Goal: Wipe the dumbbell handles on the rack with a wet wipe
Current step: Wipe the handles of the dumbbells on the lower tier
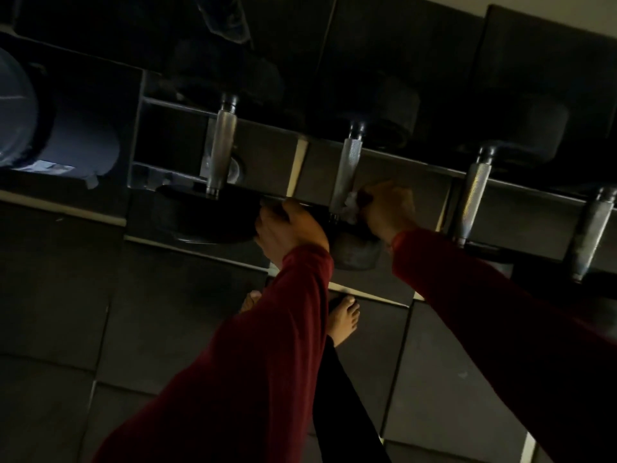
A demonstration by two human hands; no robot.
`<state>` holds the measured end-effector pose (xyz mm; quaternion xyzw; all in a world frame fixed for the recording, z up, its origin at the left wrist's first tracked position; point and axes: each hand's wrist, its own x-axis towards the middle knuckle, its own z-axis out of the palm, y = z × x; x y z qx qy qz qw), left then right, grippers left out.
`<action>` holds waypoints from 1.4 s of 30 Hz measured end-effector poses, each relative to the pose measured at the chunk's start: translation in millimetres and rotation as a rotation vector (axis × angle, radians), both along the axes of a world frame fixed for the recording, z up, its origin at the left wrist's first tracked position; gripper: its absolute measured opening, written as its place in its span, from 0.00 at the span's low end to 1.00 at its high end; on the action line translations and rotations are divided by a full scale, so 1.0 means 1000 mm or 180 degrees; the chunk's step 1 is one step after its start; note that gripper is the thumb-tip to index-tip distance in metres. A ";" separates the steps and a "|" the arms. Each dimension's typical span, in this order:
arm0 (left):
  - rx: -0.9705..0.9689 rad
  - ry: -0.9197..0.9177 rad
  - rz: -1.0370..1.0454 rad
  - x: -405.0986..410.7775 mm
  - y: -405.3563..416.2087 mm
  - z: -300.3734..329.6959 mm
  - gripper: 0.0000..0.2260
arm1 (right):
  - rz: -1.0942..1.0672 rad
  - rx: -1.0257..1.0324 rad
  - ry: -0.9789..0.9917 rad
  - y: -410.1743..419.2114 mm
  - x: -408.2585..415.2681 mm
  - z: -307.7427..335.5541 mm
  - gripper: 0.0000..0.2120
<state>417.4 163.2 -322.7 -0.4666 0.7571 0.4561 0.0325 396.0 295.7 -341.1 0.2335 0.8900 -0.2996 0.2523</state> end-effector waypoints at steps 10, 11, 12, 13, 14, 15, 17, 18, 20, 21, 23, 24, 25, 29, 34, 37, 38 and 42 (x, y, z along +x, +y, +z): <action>0.0121 -0.0084 0.0309 0.002 0.003 0.004 0.17 | -0.0019 -0.0214 0.0028 0.003 0.004 0.008 0.06; 0.0123 -0.0120 0.0320 0.002 0.003 0.005 0.16 | -0.0036 -0.0133 0.0026 0.001 0.002 0.008 0.06; 0.0131 -0.0144 0.0335 0.002 0.002 0.006 0.17 | -0.0028 -0.0076 -0.0034 0.001 -0.001 0.007 0.08; 0.0131 -0.0158 0.0343 0.001 0.002 0.007 0.17 | 0.0081 0.0001 -0.0152 0.000 -0.005 0.007 0.09; 0.0131 -0.0173 0.0358 0.001 0.002 0.008 0.17 | 0.0254 0.0083 -0.0345 -0.002 -0.008 0.008 0.11; 0.0129 -0.0176 0.0384 0.001 0.002 0.009 0.18 | 0.0379 0.0129 -0.0424 -0.003 -0.010 0.010 0.13; 0.0176 -0.0162 0.0423 0.001 0.002 0.009 0.19 | 0.0441 0.0133 -0.0351 -0.002 -0.010 0.011 0.12; 0.0206 -0.0152 0.0435 0.001 0.002 0.009 0.20 | 0.0396 0.0072 -0.0323 0.000 -0.007 0.012 0.11; 0.0225 -0.0137 0.0470 0.001 0.002 0.011 0.26 | 0.0039 -0.0248 -0.0121 0.005 0.003 0.019 0.06; 0.0220 -0.0155 0.0469 0.001 0.002 0.011 0.28 | -0.0184 -0.0464 -0.0058 0.007 0.008 0.023 0.04; 0.0229 -0.0185 0.0438 0.001 0.002 0.011 0.28 | -0.0283 -0.0637 0.0060 0.004 0.014 0.029 0.04; 0.0236 -0.0189 0.0419 0.001 0.002 0.010 0.28 | -0.0242 -0.0551 0.0131 -0.001 0.013 0.030 0.06; 0.0237 -0.0196 0.0397 0.001 0.002 0.010 0.28 | -0.0240 -0.0396 0.0212 -0.007 0.011 0.028 0.07; 0.0268 -0.0342 0.0313 0.001 0.000 0.007 0.20 | -0.0219 0.0122 0.0348 -0.033 -0.004 0.022 0.13; 0.0292 -0.0437 0.0255 0.000 0.000 0.007 0.18 | -0.0055 -0.0037 0.0076 -0.026 -0.006 0.027 0.11; 0.0301 -0.0442 0.0218 0.001 0.000 0.006 0.19 | -0.0105 -0.0185 -0.0050 -0.009 -0.001 0.032 0.11; 0.0287 -0.0441 0.0218 0.001 0.000 0.006 0.19 | -0.0131 -0.0170 -0.0047 -0.008 -0.001 0.032 0.11; 0.0269 -0.0477 0.0225 0.000 0.000 0.004 0.19 | -0.0069 0.0356 0.0221 -0.032 -0.007 0.020 0.15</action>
